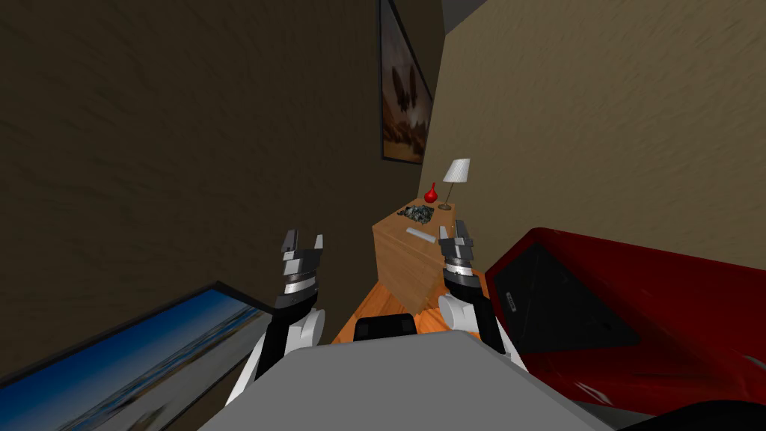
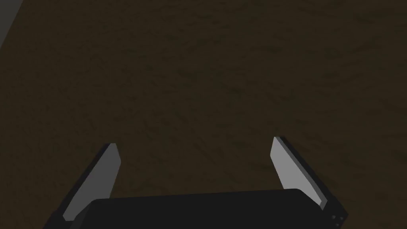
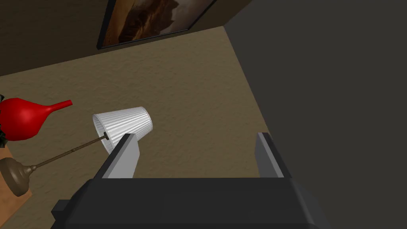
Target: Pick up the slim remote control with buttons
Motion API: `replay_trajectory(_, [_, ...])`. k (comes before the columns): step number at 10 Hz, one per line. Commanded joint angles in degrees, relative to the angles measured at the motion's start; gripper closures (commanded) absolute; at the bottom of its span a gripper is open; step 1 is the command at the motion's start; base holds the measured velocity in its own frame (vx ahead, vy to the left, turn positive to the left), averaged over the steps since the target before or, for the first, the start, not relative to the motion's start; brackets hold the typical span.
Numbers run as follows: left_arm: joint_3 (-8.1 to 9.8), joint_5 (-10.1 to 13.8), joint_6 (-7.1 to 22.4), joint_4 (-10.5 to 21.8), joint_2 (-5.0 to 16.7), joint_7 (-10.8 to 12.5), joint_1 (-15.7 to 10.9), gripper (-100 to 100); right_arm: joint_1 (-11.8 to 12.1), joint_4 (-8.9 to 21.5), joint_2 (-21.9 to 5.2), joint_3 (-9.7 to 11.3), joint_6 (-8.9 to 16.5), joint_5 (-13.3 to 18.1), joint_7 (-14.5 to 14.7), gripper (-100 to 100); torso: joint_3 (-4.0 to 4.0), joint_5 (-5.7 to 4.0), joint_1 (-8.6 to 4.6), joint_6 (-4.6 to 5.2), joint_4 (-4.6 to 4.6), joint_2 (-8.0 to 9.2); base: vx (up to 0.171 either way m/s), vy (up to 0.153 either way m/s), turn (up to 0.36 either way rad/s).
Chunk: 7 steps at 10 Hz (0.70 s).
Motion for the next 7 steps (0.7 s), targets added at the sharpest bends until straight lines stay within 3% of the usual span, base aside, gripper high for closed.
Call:
replay_trajectory(1, [0.0,0.0,0.0,0.0,0.0,0.0,0.0,0,-0.5,0.6,-2.5,0.1,-0.4,0.3,-0.3,-100,0.0,0.0,0.0,0.0,0.0,0.0,-0.012,0.001,0.033])
replay_trajectory(7, [0.0,0.0,0.0,0.0,0.0,0.0,0.0,0,-3.4,4.4,-11.6,1.2,-3.2,2.0,-1.8,-100,0.1,0.01,0.04,-0.01,0.04,0.18,-0.038,0.006,0.052])
